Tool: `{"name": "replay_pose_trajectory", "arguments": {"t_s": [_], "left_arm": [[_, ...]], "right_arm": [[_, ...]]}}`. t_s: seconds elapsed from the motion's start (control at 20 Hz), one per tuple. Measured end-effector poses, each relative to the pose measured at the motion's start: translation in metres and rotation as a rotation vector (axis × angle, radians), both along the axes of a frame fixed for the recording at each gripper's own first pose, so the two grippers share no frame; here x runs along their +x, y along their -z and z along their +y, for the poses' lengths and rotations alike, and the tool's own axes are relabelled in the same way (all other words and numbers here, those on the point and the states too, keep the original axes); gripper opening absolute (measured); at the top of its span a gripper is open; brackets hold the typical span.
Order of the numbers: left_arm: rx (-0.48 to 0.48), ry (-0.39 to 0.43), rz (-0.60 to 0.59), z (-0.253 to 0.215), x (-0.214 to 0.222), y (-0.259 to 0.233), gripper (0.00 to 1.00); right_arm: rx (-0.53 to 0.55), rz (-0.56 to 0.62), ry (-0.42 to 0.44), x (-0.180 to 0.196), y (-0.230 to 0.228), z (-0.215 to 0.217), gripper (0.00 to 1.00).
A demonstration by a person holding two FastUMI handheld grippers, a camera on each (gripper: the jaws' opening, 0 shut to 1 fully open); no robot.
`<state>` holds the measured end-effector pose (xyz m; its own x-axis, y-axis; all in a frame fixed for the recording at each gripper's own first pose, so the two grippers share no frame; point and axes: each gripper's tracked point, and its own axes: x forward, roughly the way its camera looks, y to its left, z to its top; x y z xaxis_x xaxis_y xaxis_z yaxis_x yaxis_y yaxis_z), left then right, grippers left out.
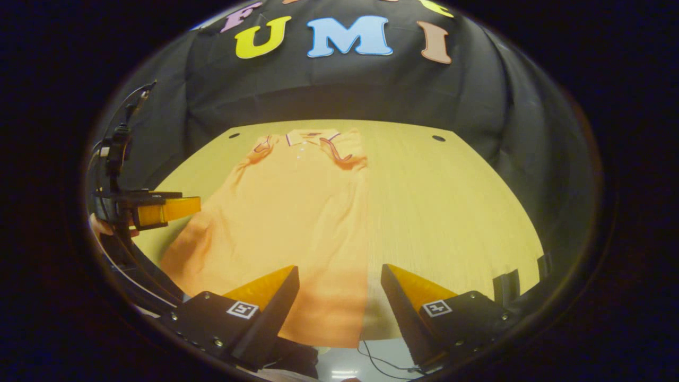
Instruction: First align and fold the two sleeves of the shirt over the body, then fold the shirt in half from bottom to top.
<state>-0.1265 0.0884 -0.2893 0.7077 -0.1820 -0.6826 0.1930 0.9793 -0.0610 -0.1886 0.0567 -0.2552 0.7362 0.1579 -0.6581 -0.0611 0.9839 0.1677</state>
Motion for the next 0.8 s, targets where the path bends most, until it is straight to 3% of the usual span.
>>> {"name": "replay_pose_trajectory", "arguments": {"t_s": [0.45,0.8], "left_arm": [[-0.004,0.005,0.079,0.028,-0.092,0.018,0.94],[0.002,0.01,0.097,0.036,-0.114,0.034,0.94]], "right_arm": [[-0.017,0.102,-0.026,-0.04,0.037,0.006,0.96],[-0.028,0.109,-0.034,-0.045,0.045,0.013,0.97]]}}
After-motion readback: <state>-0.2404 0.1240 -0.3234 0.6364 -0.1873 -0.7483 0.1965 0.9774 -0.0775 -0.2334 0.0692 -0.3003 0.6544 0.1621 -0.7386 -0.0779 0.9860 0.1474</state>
